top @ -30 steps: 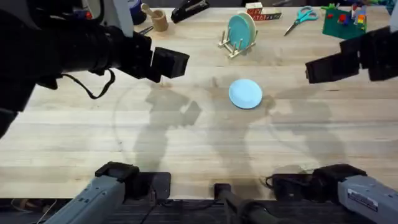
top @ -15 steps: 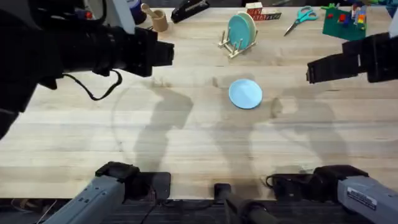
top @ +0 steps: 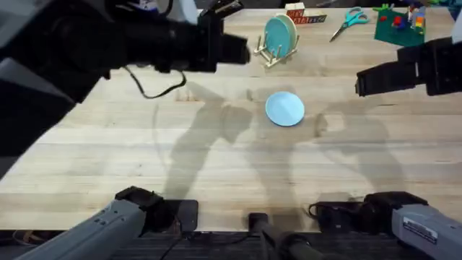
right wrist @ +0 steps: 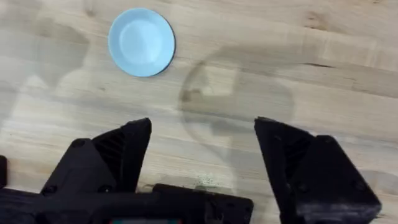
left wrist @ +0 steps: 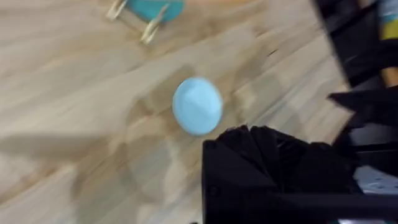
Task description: Pick up the plates from the table one by one and place each into a slot on the dish rack.
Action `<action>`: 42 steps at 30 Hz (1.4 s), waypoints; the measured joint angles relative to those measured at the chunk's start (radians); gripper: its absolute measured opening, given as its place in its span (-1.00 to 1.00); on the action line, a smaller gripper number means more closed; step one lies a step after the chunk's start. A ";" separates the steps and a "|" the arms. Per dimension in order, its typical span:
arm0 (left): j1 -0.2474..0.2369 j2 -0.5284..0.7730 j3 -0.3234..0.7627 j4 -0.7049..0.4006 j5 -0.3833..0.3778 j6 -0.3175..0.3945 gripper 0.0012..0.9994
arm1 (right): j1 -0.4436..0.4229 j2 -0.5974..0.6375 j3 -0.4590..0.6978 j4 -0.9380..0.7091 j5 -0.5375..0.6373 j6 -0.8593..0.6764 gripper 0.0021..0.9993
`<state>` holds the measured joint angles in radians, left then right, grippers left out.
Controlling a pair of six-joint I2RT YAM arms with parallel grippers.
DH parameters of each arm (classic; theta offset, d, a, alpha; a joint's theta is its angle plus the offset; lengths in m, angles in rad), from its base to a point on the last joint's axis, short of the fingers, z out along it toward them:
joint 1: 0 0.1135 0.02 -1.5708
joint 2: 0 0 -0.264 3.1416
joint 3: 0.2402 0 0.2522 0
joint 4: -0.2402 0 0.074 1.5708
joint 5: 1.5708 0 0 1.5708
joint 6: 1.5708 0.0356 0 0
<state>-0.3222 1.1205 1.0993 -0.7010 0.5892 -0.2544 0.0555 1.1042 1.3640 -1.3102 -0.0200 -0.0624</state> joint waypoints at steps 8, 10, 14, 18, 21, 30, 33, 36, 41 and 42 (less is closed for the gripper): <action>-0.001 0.009 -0.200 0.393 0.168 -0.163 -0.92 | 0.000 0.000 0.000 0.000 0.000 0.003 0.99; -0.004 0.014 -0.265 0.499 0.192 -0.210 -0.92 | 0.000 0.000 0.000 0.001 0.000 0.003 0.99; -0.029 0.041 -0.358 0.622 0.222 -0.293 -0.92 | 0.000 0.000 0.000 0.002 -0.001 0.003 0.99; -0.077 0.110 -0.393 0.673 0.232 -0.337 -0.92 | 0.000 0.000 0.000 0.002 -0.003 0.003 0.99; -0.110 0.174 -0.394 0.715 0.237 -0.356 -0.92 | 0.000 0.000 0.000 0.002 -0.003 0.003 0.99; -0.137 0.324 -0.395 0.803 0.263 -0.374 -0.92 | 0.000 0.000 0.000 0.005 -0.015 0.003 0.99; -0.137 0.375 -0.395 0.840 0.276 -0.375 -0.92 | 0.000 0.000 0.000 0.007 -0.021 0.003 0.99; -0.137 0.419 -0.395 0.892 0.292 -0.375 -0.92 | 0.000 0.000 0.000 0.008 -0.023 0.003 0.99; -0.137 0.504 -0.395 0.961 0.326 -0.375 -0.92 | 0.000 0.000 0.000 0.008 -0.023 0.003 0.99; -0.137 0.523 -0.395 0.972 0.333 -0.375 -0.92 | 0.000 0.000 0.000 0.008 -0.023 0.003 0.99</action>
<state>-0.4587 1.6438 0.7048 0.2709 0.9225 -0.6292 0.0555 1.1042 1.3640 -1.3025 -0.0429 -0.0589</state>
